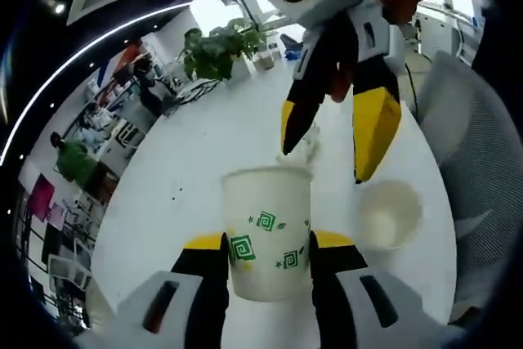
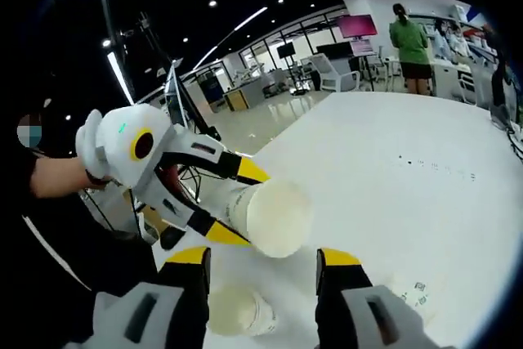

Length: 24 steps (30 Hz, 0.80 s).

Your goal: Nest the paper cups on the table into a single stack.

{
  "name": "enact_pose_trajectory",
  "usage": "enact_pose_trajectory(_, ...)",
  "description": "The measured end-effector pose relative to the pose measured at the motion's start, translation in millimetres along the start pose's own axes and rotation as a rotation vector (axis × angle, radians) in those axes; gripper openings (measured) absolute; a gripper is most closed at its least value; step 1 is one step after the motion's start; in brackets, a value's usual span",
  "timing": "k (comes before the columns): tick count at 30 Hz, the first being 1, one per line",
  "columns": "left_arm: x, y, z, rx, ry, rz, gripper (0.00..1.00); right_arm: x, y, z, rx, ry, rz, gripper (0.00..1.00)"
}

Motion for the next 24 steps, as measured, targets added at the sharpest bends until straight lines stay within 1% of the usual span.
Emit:
enact_pose_trajectory(4,-5.1,-7.8,4.6,0.011,-0.005,-0.004,0.37,5.4,2.8,4.3,0.015,-0.001,0.036,0.5)
enact_pose_trajectory(7,-8.3,-12.1,10.1,0.023,-0.014,-0.007,0.37,11.7,5.6,2.7,0.031,0.018,0.072,0.49)
enact_pose_trajectory(12,-12.5,-20.1,17.1,0.057,-0.023,-0.01,0.37,20.1,10.9,3.1,0.053,0.029,0.124,0.49)
enact_pose_trajectory(14,-14.0,-23.2,19.6,0.061,-0.027,-0.011,0.37,22.0,13.5,3.4,0.057,0.035,0.135,0.48)
enact_pose_trajectory(15,-14.3,-24.8,19.1,0.084,-0.014,-0.011,0.37,21.6,15.7,2.0,0.055,0.046,0.147,0.47)
enact_pose_trajectory(16,-14.5,-26.1,20.0,0.106,-0.018,-0.004,0.37,21.6,15.8,1.5,0.064,0.043,0.138,0.45)
enact_pose_trajectory(18,-17.2,-30.6,23.2,0.082,-0.031,-0.016,0.37,21.9,15.4,1.7,0.066,0.043,0.138,0.43)
enact_pose_trajectory(21,-18.8,-36.7,26.1,0.102,-0.031,-0.016,0.37,24.8,17.4,1.9,0.085,0.038,0.151,0.4)
enact_pose_trajectory(24,-19.2,-37.3,26.5,0.108,-0.034,-0.015,0.37,26.1,19.9,1.1,0.104,0.037,0.161,0.34)
Point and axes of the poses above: the point that each gripper's makers call its tool centre point, and the gripper's own axes: x roughly forward along the fingers, y roughly to its left, z roughly out of its top, the point moved 7 cm from there along -x, roughly backward along the fingers, and after that the axes turned 7 degrees about z, right-handed, at the moved point
